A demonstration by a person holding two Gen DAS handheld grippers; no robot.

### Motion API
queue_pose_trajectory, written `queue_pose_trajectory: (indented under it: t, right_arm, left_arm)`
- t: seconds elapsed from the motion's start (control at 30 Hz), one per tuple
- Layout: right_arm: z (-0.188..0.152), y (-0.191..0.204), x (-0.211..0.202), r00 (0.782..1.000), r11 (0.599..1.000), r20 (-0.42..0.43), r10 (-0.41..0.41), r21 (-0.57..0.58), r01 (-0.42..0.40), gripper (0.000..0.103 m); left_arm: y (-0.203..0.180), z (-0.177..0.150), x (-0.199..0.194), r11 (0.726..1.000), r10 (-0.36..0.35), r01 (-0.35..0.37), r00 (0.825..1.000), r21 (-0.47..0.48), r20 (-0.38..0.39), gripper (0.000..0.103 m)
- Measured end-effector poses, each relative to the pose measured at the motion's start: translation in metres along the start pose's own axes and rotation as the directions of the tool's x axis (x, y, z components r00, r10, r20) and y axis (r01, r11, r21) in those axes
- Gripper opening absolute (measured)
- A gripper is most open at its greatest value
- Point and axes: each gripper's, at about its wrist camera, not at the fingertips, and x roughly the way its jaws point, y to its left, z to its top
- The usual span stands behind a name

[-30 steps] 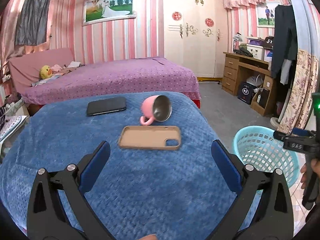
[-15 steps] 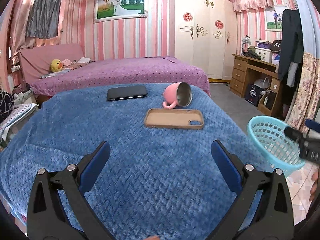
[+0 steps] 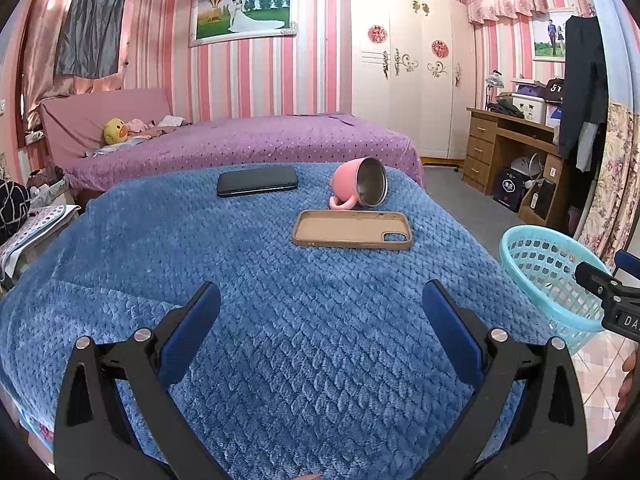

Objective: Collect trash

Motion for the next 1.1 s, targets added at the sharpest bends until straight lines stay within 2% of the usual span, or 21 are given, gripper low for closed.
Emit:
queue_pose_trajectory:
  t: [0.57,0.73,1.1]
  right_arm:
    - [0.002,-0.006,-0.003,0.999,1.000,0.028,-0.015,0.018,0.015,0.098]
    - [0.001,-0.005,0.000,1.000,0.999,0.017,-0.004,0.035,0.003,0.098]
    - [0.002,0.005,-0.004,0.999,1.000,0.039,-0.007,0.003,0.007,0.098]
  left_arm:
    - [-0.001,0.002,-0.003,1.000,0.002,-0.002,1.000,-0.003,0.020,0.098]
    - [0.002,0.001,0.003,0.999,-0.016,0.016,1.000,-0.033,-0.010,0.098]
    - [-0.005,0.002,0.001,1.000,-0.008,0.008,1.000,-0.002,0.007,0.098]
